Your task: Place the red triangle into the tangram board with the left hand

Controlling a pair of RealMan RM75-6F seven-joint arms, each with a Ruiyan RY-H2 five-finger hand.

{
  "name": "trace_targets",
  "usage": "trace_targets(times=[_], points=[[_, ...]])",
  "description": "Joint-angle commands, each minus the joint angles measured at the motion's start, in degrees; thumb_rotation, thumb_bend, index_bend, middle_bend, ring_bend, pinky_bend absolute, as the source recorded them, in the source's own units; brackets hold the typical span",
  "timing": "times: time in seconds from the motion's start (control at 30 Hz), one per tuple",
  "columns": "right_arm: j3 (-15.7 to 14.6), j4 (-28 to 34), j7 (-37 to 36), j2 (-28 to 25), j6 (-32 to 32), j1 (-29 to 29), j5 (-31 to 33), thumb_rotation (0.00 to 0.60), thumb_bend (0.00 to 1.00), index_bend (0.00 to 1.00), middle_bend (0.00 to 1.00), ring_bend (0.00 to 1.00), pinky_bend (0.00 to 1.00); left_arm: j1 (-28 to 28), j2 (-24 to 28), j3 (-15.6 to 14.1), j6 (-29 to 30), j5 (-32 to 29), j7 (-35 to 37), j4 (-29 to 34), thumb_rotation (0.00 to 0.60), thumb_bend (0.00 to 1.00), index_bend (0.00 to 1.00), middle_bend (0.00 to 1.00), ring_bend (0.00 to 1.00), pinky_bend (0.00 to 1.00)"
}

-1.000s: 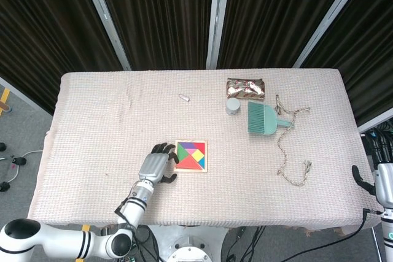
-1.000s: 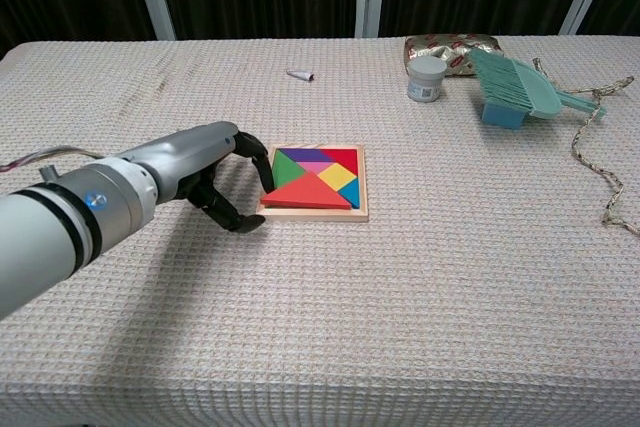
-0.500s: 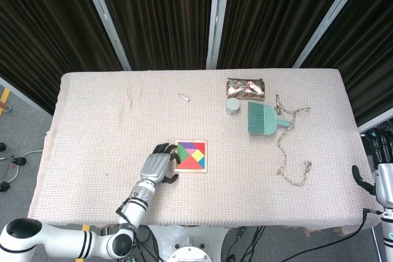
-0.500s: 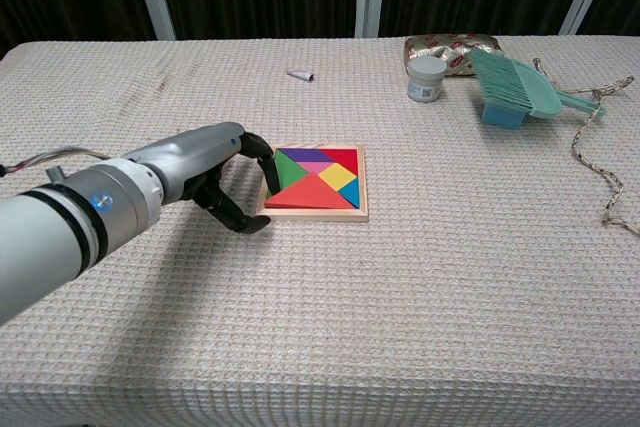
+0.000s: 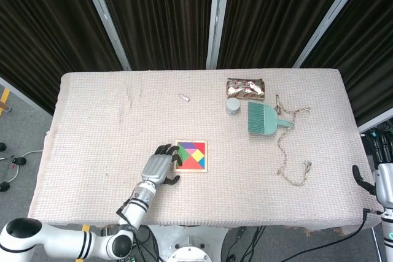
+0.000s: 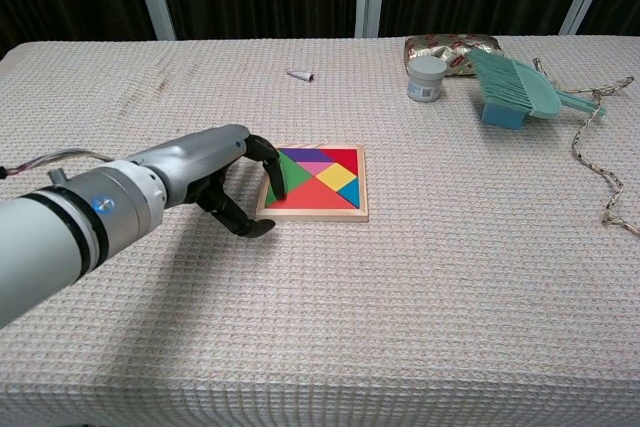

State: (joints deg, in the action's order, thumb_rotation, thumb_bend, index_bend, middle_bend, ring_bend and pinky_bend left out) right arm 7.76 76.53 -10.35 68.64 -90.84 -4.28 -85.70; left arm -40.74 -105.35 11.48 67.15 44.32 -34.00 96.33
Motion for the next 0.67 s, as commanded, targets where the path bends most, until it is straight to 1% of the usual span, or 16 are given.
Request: trace_targets(times=[0.03,0.1,0.17,0.27,0.3,0.4,0.5,0.57,0.67], points=[[0.0,-0.1,-0.2,0.0,-0.2,0.1,-0.2,0.6,0.29,0.0,0.0,0.0,0.0,0.6,1.4,0.7,0.9,1.7,1.5,1.2,0.6,0.29,0.4,0.11,0.0,0.0],[0.0,-0.1,-0.2,0.0,-0.3,0.1,-0.3,0.6,0.29,0.0,0.0,0.0,0.0,0.9,3.4,1.5,1.9,4.2,2.5,2.1,0.6,0.29,0.37,0.11,0.0,0.0],[-0.1,0.1,-0.1,-0.1,-0.2,0.0,-0.4,0.6,0.29,0.0,0.0,0.0,0.0,2.0,6.1,1.0,4.0,7.8,3.2,3.1,0.6,0.29,0.34,0.11,0.0,0.01],[-0.4,0.6,0.5,-0.1,-0.1,-0.1,-0.8,0.6,0.29,0.0,0.0,0.0,0.0,4.6,11.9,-2.3,8.0,16.8,4.1,3.2,0.6,0.28,0.29,0.11,0.0,0.01],[-0.5,0.7,0.8,0.0,0.0,-0.2,-1.0,0.6,0.29,0.0,0.0,0.0,0.0,5.8,14.5,-4.1,9.6,20.2,4.0,2.6,0.6,0.27,0.27,0.11,0.0,0.01],[-0.8,1.2,1.7,0.3,0.3,-0.5,-1.5,0.6,0.29,0.0,0.0,0.0,0.0,9.2,21.1,-8.6,12.8,26.7,5.1,1.2,0.6,0.21,0.22,0.1,0.0,0.01],[-1.0,1.9,2.8,0.5,0.8,-0.8,-1.9,0.6,0.29,0.0,0.0,0.0,0.0,12.5,27.6,-12.9,14.5,31.7,8.9,-1.0,0.6,0.15,0.19,0.09,0.0,0.0],[-1.2,2.5,3.8,0.6,0.9,-1.0,-2.2,0.6,0.29,0.0,0.0,0.0,0.0,15.0,30.9,-15.2,15.9,33.6,11.2,-2.5,0.6,0.14,0.18,0.07,0.0,0.0],[-1.5,3.5,5.0,0.5,1.0,-1.1,-2.7,0.6,0.28,0.0,0.0,0.0,0.0,18.2,33.5,-16.8,17.3,33.9,14.8,-2.9,0.6,0.13,0.16,0.04,0.0,0.0]])
